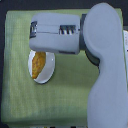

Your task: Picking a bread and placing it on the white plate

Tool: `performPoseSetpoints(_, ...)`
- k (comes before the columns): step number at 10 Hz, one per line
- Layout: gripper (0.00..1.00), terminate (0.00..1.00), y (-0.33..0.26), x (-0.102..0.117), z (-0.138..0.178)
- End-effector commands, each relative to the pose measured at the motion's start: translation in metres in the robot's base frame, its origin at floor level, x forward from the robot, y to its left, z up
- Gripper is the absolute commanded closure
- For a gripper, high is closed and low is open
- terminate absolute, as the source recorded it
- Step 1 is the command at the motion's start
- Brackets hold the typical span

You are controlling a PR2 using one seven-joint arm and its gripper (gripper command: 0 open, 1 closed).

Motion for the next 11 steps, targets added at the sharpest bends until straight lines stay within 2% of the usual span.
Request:
performPoseSetpoints(1,0.0,0.0,0.004,0.009,-0.007)
performPoseSetpoints(4,0.0,0.0,0.004,-0.001,-0.014)
performPoseSetpoints(7,0.0,0.0,0.0,-0.001,-0.017)
performPoseSetpoints(10,0.0,0.0,0.0,0.001,-0.012)
performPoseSetpoints(11,0.0,0.0,0.001,0.003,0.0)
